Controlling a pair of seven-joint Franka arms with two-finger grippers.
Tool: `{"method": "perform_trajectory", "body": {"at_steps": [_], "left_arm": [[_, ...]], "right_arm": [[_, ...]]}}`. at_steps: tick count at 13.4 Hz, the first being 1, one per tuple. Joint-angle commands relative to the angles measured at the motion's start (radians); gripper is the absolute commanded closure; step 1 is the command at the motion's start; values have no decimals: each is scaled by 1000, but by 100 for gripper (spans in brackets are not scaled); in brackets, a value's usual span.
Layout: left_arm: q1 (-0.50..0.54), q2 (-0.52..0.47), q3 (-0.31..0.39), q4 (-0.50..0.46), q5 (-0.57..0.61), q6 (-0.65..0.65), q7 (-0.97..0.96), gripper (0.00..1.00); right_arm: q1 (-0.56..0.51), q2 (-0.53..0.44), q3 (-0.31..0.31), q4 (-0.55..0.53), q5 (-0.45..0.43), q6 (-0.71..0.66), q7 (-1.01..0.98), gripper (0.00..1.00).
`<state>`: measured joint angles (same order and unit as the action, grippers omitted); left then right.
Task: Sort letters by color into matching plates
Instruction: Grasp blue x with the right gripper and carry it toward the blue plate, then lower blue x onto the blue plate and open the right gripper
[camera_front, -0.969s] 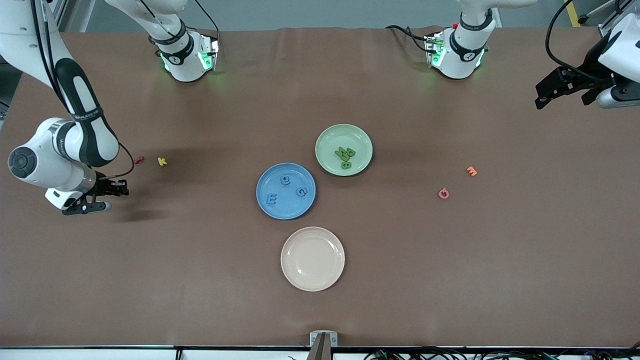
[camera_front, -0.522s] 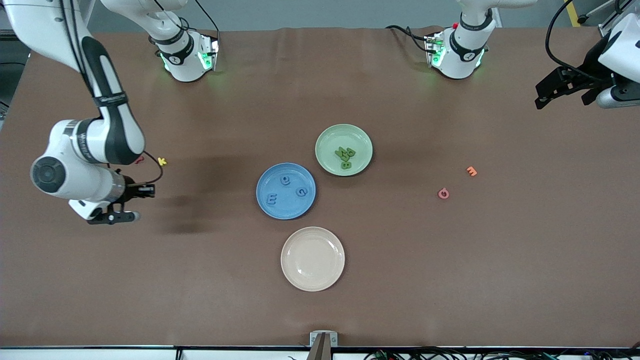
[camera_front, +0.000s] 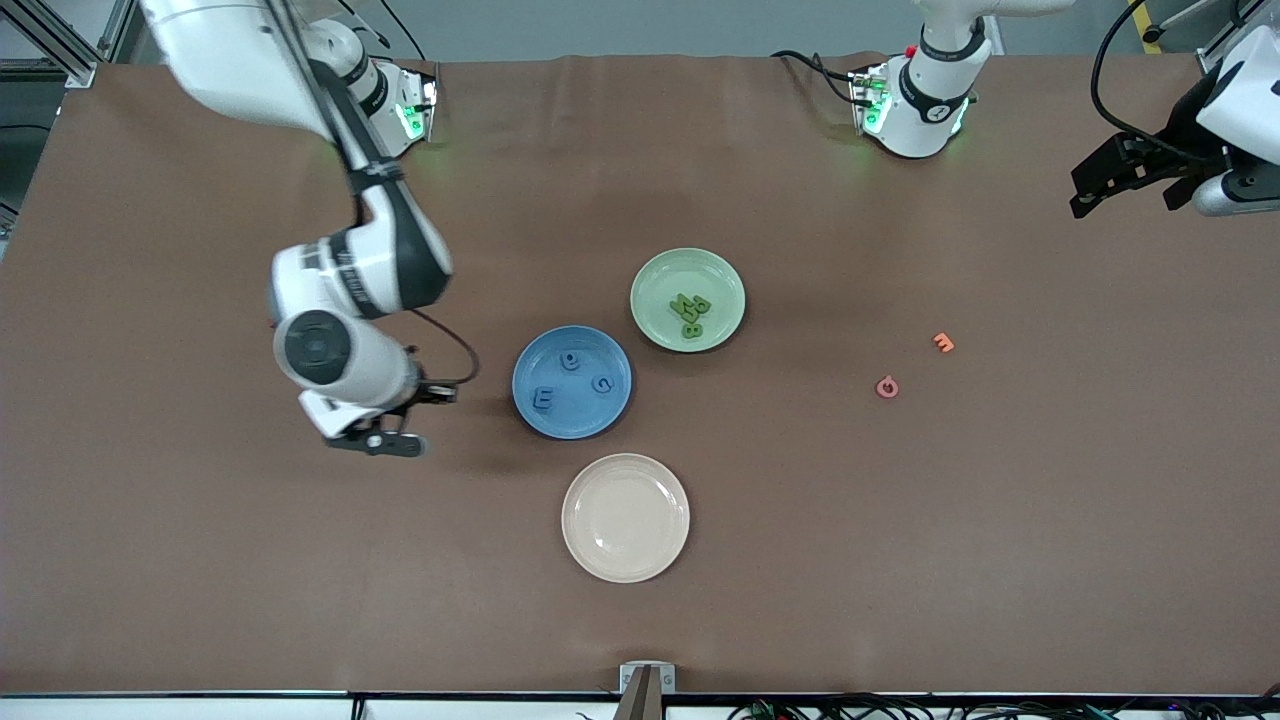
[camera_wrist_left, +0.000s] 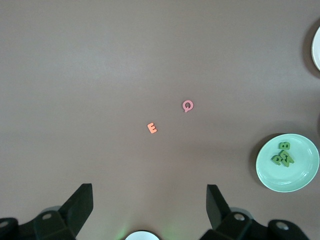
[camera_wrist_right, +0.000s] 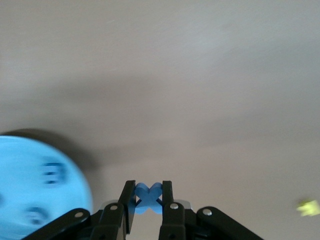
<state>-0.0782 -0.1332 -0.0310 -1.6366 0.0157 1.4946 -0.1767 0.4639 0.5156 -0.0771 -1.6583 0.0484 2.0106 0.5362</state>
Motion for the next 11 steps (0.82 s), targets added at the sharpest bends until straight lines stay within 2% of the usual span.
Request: {"method": "perform_trajectory", "body": {"at_steps": [1, 3, 8, 11], "left_arm": [[2, -22, -1, -8, 3, -10, 13, 0], [2, -22, -1, -8, 3, -10, 13, 0], [2, -22, -1, -9, -5, -10, 14, 0], [2, -22, -1, -8, -5, -10, 14, 0]], "right_arm": [[68, 108, -15, 132, 71, -15, 117, 79], [104, 158, -15, 167, 120, 22, 162, 79], [147, 204, -13, 172, 131, 115, 192, 79], [162, 222, -13, 173, 172, 152, 194, 79]]}}
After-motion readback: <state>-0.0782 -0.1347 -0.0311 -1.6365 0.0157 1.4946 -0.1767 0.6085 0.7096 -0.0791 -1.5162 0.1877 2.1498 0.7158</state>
